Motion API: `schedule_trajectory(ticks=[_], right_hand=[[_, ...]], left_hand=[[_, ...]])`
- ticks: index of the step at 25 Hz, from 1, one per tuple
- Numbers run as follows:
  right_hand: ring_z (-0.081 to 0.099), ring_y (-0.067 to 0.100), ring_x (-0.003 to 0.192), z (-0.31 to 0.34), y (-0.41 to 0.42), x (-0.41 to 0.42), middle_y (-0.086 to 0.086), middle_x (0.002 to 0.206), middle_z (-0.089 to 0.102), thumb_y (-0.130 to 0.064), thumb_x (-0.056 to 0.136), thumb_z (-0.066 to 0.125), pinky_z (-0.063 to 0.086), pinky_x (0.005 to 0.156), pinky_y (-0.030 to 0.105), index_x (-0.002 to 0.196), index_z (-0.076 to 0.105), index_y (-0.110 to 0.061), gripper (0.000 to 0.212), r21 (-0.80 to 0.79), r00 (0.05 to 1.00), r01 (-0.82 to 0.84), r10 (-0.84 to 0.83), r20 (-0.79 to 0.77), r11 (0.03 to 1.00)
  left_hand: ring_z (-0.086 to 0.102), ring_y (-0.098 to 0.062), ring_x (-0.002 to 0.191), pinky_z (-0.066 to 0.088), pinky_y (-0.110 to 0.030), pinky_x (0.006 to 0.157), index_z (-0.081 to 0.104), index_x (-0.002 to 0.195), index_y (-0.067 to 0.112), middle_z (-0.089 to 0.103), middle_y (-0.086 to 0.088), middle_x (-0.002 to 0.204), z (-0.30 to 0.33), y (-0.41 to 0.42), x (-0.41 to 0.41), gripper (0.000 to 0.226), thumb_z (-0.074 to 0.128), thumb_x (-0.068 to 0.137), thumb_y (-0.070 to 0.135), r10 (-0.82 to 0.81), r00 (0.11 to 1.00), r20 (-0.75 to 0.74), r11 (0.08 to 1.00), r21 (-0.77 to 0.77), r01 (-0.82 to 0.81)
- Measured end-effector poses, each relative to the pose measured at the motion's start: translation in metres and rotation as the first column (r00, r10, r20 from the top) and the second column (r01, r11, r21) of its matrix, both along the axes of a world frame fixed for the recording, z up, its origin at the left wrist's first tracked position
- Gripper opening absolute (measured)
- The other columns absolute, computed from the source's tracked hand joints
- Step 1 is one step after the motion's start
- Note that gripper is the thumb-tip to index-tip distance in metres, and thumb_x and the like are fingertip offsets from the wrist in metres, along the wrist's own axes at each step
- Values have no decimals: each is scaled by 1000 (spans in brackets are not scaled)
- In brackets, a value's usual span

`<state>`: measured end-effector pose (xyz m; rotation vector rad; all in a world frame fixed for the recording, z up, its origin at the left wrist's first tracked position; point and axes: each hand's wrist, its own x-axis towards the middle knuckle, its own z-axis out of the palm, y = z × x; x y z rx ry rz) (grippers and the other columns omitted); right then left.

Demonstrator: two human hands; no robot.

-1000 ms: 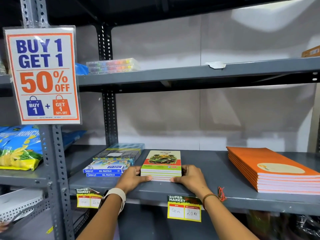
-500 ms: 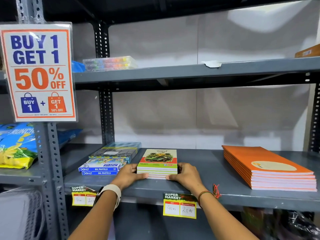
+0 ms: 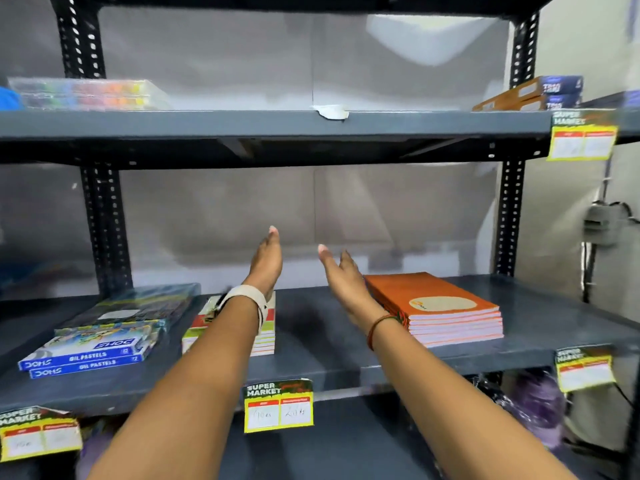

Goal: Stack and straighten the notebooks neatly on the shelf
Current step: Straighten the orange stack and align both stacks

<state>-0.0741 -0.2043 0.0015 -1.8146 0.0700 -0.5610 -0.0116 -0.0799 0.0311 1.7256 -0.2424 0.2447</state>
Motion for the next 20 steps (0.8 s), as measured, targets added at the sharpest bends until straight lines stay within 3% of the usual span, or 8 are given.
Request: schedule_trajectory(ticks=[5,10,13,15,17,18,20], right_hand=[[11,19,150,23,-90,-16,1,163,11,-68,89,36,12,121,39,153,16,-13,86,38,992,125,-126,22,991],[25,24,145,3,-210,-28,6,159,26,-69,89,34,22,118,39,150,28,-13,83,-33,973,211,-213,-87,977],[33,28,141,-18,-283,-24,8,154,35,-64,91,38,26,114,39,147,36,-13,76,48,951,226,-210,-226,973],[53,26,120,-39,-310,-16,6,133,56,-67,86,45,42,103,41,132,51,-19,67,202,943,166,-95,-320,965],[57,12,86,-52,-324,-1,-7,95,54,-73,73,52,47,78,28,102,55,-25,56,355,941,58,68,-333,933],[58,12,93,-55,-329,11,-12,102,53,-73,73,51,46,80,27,110,55,-23,63,403,935,3,140,-326,915],[52,17,121,-59,-335,36,0,145,43,-71,84,42,47,87,30,146,33,-15,84,448,905,-68,243,-348,892]], left_hand=[[16,-22,149,13,-40,119,17,153,19,17,-1,161,-17,-101,-10,65,19,99,54,-237,954,-185,965,-160,208],[21,-21,148,17,-35,118,22,152,19,22,-2,160,-66,-168,-7,65,27,98,54,-341,879,-334,919,-315,237],[30,-24,144,22,-36,116,33,148,15,33,-8,155,-87,-190,3,70,32,94,60,-388,824,-413,890,-401,218],[38,-30,140,25,-41,118,44,142,12,44,-15,149,-92,-198,22,73,35,91,64,-380,811,-446,902,-373,217],[53,-34,125,34,-46,113,58,129,8,60,-20,131,-92,-210,40,69,35,92,62,-372,804,-464,909,-360,212],[61,-35,112,42,-46,106,63,120,8,68,-21,118,-92,-214,48,64,35,94,60,-371,807,-460,906,-371,205],[65,-32,89,52,-41,87,65,108,10,75,-16,89,-93,-219,60,54,35,96,54,-352,822,-448,905,-387,176]])
